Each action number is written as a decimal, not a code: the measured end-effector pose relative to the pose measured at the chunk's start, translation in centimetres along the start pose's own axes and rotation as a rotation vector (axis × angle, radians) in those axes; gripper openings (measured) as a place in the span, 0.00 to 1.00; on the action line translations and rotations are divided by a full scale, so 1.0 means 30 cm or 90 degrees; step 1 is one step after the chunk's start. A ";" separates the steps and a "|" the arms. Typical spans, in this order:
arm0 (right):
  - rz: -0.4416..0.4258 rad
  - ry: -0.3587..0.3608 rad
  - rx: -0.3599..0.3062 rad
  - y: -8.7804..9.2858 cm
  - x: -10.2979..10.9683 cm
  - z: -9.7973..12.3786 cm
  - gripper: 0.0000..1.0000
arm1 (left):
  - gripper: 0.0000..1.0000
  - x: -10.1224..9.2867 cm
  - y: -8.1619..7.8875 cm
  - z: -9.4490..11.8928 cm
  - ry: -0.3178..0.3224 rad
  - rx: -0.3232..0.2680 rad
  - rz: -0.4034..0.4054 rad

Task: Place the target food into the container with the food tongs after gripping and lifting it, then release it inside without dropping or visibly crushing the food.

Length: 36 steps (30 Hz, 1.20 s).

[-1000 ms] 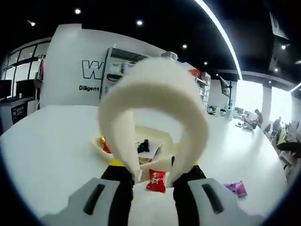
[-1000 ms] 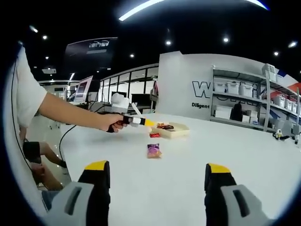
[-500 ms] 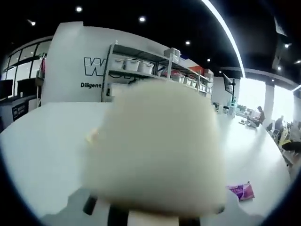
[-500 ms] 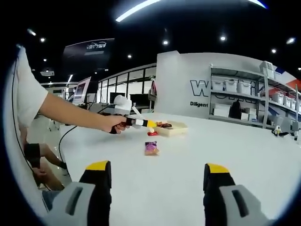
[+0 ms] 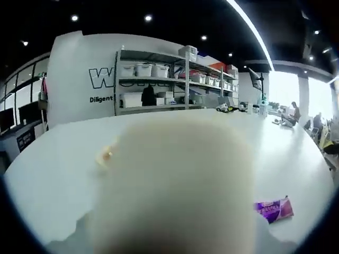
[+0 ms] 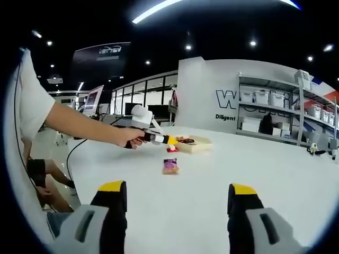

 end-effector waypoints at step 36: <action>-0.012 0.014 -0.017 0.010 -0.008 0.068 0.72 | 0.31 -0.011 0.039 0.017 -0.037 0.031 0.024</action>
Point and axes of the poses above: the point that each gripper's makers call its tool centre point, and the gripper's own axes: z roughly backward along the fingers, x roughly to its left, y roughly out of its underside, the point moved 4 cm from there along z, roughly backward along the fingers, and after that the axes turned 10 degrees about z, right-handed, at the moved point
